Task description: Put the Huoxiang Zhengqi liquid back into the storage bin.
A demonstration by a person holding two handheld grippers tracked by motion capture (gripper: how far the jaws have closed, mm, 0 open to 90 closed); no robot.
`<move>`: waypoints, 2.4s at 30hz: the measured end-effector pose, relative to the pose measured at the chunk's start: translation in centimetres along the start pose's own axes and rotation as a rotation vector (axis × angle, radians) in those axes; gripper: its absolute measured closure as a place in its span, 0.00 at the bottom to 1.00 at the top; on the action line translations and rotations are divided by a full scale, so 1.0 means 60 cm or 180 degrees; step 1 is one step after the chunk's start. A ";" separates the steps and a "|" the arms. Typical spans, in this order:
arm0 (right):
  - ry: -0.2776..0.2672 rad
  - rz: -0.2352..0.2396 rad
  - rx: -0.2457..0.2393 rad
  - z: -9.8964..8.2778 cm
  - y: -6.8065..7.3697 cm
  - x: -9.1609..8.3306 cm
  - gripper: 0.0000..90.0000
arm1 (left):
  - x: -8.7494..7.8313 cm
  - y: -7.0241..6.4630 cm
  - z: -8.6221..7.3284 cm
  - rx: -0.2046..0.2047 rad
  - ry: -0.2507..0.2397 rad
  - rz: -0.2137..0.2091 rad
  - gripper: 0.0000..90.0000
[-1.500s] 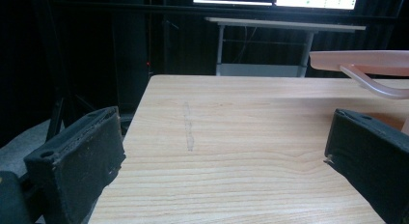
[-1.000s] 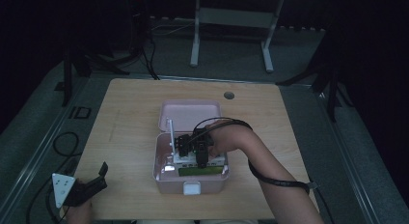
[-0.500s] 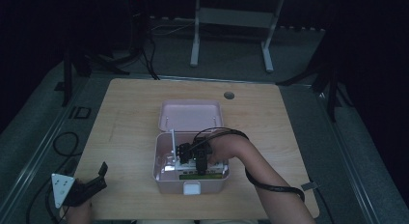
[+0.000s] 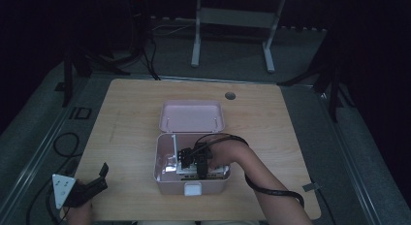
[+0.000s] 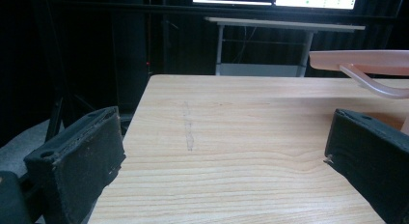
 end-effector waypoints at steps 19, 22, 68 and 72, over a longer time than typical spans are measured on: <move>-0.0085 0.0036 0.0011 -0.005 0.003 0.009 0.66 | 0.001 0.000 -0.001 0.0013 0.0014 0.0003 0.00; -0.0090 0.0046 -0.0023 -0.006 0.004 0.001 0.63 | 0.001 0.000 -0.001 0.0014 0.0013 0.0000 0.00; -0.1047 -0.0497 0.0761 -0.197 -0.040 -0.130 0.32 | -0.001 -0.001 -0.003 0.0020 0.0036 -0.0012 0.00; -0.1102 -0.0594 0.0903 -0.231 -0.046 -0.123 0.32 | -0.001 -0.001 -0.003 0.0021 0.0033 -0.0016 0.00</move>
Point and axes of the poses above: each handheld gripper's, and its own axes: x roughly forward along the jaws, z roughly out of its top, y roughly to its left, the point moved 4 cm from there along x, roughly forward along the jaws
